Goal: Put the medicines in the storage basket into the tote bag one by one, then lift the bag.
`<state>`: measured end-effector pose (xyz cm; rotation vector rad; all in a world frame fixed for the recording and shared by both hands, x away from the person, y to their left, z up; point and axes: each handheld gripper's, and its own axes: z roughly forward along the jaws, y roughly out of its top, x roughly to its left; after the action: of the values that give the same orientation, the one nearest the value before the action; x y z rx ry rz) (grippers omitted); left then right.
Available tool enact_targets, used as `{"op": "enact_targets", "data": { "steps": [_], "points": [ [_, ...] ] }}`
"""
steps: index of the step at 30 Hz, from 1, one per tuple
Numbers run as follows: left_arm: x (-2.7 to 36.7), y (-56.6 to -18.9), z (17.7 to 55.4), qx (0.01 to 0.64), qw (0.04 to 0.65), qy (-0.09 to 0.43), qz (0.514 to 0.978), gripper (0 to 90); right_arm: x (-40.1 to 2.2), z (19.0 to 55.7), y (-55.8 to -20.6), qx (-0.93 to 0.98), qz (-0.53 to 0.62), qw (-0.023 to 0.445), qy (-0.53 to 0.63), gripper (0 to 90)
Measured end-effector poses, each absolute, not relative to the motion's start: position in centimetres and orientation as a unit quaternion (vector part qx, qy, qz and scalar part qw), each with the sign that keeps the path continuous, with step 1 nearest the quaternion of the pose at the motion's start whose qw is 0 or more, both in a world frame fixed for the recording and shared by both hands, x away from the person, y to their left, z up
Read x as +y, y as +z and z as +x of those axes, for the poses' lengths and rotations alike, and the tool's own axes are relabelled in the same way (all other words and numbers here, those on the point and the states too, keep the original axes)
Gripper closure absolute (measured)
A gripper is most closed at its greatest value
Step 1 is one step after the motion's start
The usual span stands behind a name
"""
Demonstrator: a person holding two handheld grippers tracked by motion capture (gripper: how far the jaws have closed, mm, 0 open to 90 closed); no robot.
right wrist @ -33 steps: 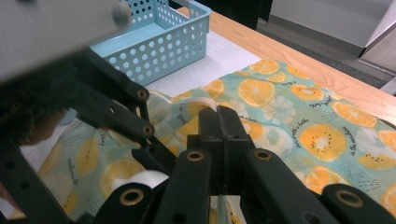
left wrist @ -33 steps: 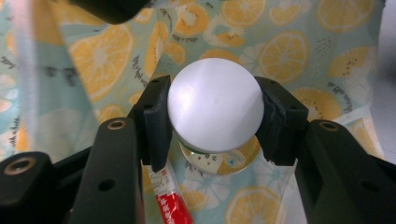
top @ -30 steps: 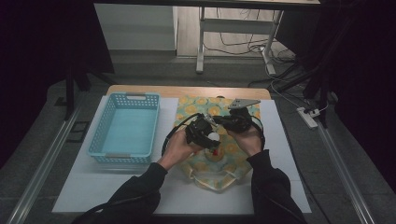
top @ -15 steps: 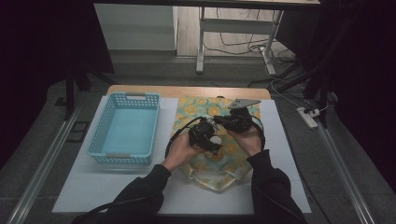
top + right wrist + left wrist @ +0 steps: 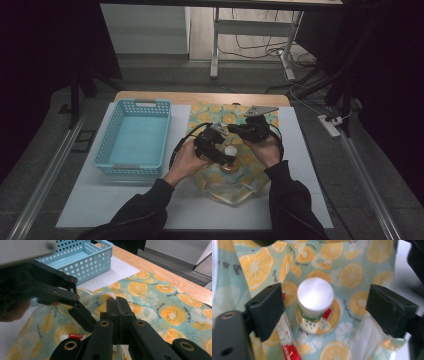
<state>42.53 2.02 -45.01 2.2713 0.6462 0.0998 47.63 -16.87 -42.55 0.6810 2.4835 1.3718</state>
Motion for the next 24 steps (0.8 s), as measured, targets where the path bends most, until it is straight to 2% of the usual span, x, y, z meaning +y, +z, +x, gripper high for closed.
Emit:
{"op": "enact_targets", "data": {
  "steps": [7, 13, 20, 24],
  "points": [
    [3.3, -44.7, 41.3, 0.261, 0.392, 0.036, 0.882, 8.2, -16.7, 47.6, -42.6, 0.847, 0.231, 0.111, 0.465, 90.0],
    [4.2, -45.0, 40.4, 0.258, 0.4, 0.022, 0.879, 0.3, -16.7, 47.5, -42.7, 0.848, 0.229, 0.11, 0.465, 90.0],
    [4.8, -45.8, 39.7, 0.254, 0.406, 0.011, 0.878, 1.5, -16.5, 47.4, -42.6, 0.85, 0.226, 0.111, 0.463, 90.0],
    [4.7, -46.3, 39.1, 0.252, 0.399, 0.028, 0.881, 0.5, -16.4, 47.4, -42.6, 0.85, 0.226, 0.11, 0.464, 90.0]
  ]
}}
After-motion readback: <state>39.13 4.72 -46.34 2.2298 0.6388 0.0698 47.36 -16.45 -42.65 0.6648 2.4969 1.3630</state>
